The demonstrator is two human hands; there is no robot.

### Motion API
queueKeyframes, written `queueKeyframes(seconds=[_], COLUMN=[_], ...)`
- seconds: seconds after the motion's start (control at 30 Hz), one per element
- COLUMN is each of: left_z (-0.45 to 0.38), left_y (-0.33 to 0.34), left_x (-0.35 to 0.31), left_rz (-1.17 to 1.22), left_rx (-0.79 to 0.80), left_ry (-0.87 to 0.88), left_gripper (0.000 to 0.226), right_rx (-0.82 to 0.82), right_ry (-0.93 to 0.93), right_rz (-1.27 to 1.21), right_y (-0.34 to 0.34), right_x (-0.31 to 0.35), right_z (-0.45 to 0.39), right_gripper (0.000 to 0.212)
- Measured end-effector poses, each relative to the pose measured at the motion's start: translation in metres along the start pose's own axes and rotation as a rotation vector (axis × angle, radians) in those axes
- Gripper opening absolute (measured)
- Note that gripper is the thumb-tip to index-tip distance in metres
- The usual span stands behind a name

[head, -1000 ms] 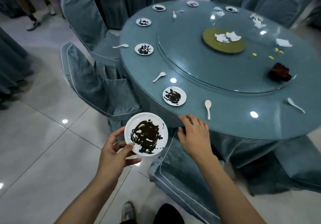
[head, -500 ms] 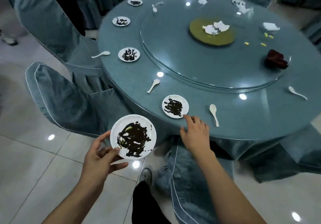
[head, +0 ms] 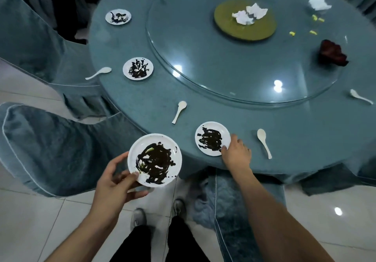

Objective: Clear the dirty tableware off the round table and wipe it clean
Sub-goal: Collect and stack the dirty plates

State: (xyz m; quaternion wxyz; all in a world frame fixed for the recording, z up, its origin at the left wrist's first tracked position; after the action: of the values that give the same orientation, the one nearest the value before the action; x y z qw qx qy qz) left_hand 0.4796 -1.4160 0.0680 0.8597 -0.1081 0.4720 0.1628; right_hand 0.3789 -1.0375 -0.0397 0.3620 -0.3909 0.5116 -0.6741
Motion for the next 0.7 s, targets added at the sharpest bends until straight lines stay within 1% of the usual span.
queueKeyframes(seconds=[0.17, 0.27, 0.37, 0.5, 0.6, 0.7], left_z=[-0.029, -0.042, -0.049, -0.054, -0.060, -0.067], left_y=[-0.002, -0.006, -0.007, -0.014, -0.024, -0.034], left_x=[-0.012, -0.015, -0.020, -0.027, -0.035, -0.049], left_rz=[-0.024, -0.044, -0.044, -0.014, 0.017, 0.053], left_rx=[0.032, 0.036, 0.049, 0.048, 0.056, 0.076], left_ry=[-0.017, -0.026, -0.032, -0.036, -0.029, -0.016], left_gripper=[0.050, 0.050, 0.049, 0.047, 0.048, 0.047], right_rx=[0.032, 0.029, -0.018, -0.063, -0.115, -0.056], right_ry=[0.151, 0.282, 0.336, 0.285, 0.149, -0.018], right_rz=[-0.085, -0.341, -0.556, -0.816, -0.983, -1.060], right_y=[0.014, 0.019, 0.012, -0.021, -0.064, -0.091], right_x=[-0.005, -0.011, -0.005, 0.033, 0.087, 0.155], right_z=[-0.009, -0.008, -0.004, 0.001, 0.010, 0.031], right_gripper=[0.040, 0.032, 0.030, 0.025, 0.024, 0.025])
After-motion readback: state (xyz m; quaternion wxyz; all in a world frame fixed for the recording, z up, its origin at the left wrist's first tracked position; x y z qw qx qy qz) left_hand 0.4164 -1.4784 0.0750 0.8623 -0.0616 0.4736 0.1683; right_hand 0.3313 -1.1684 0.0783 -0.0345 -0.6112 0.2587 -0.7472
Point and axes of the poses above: each hand's wrist, its own z-axis away from the middle knuckle, its own y-axis out of the palm, x = y × z, the point moved 10 cm from there along -z, towards the middle knuckle, and after that the axes turned 8 degrees about -x, right-handed, at the moved point
